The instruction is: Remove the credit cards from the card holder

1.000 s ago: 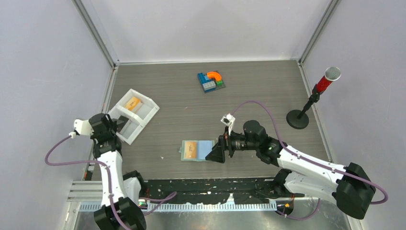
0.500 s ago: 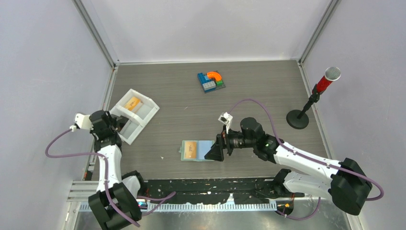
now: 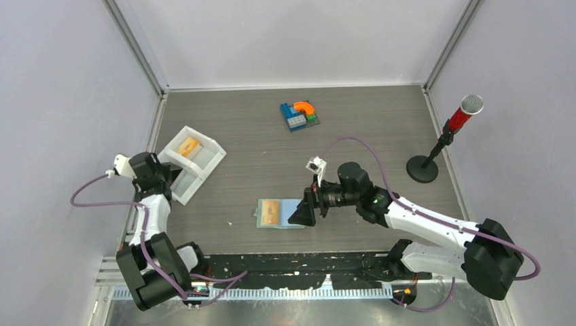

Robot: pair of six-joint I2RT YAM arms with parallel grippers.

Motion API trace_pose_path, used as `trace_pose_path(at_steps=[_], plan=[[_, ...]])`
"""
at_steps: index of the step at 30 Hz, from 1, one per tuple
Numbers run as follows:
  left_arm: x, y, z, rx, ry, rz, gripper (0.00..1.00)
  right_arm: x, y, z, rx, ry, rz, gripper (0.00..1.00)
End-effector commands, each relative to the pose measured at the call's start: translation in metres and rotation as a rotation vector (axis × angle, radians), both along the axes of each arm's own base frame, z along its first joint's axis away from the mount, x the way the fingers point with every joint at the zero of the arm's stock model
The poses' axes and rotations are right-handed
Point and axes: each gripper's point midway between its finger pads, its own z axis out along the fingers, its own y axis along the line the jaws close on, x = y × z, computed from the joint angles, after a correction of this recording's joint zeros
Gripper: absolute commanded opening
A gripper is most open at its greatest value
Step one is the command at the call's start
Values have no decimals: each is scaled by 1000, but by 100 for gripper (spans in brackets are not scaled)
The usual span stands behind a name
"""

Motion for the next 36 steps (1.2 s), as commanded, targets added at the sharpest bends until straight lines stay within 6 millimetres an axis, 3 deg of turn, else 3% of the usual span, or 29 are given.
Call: trace_pose_path(at_steps=[1,21,31,36], plan=[[14,11,25,65,-72,-2,0,5,5,24,56,-71,18,95],[0,15,5,37,102,28,5,7,3,22,40,-76,9,95],[1,14,7,32,131,6,35,8,-2,24,34,-86,-13,96],[-3,15,18,49,144,4,39,8,-1,24,32,-72,-24,95]])
